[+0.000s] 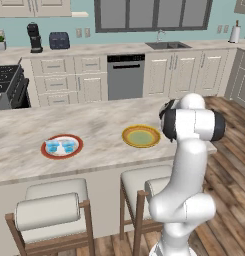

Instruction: Place two yogurt containers on each plate.

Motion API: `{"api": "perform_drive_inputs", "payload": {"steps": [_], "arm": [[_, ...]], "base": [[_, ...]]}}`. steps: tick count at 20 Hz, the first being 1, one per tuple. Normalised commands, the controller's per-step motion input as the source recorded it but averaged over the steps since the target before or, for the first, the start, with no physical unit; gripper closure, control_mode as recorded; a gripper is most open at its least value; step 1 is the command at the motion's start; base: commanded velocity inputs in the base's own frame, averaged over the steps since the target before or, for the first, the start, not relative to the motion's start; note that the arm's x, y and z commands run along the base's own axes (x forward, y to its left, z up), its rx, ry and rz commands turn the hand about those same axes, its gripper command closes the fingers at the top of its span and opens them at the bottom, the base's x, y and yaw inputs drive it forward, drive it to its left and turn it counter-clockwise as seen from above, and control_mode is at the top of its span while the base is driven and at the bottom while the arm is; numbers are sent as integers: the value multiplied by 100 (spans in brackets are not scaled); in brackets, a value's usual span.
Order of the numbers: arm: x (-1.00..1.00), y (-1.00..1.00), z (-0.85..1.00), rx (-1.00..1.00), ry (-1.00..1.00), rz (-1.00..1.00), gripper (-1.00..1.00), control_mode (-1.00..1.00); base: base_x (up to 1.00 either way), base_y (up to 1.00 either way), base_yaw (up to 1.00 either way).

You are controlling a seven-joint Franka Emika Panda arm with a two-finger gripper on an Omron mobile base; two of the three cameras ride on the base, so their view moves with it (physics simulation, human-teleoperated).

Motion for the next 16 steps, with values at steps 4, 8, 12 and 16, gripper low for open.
{"api": "perform_drive_inputs", "payload": {"steps": [4,8,12,16], "arm": [[-13,51,31,0,0,0,100,-100],[-5,31,31,0,0,0,100,-100],[-1,54,17,0,0,0,100,-100],[-4,70,1,0,4,0,100,-100]], "base": [[0,0,0],[0,0,0],[0,0,0],[0,0,0]]}}
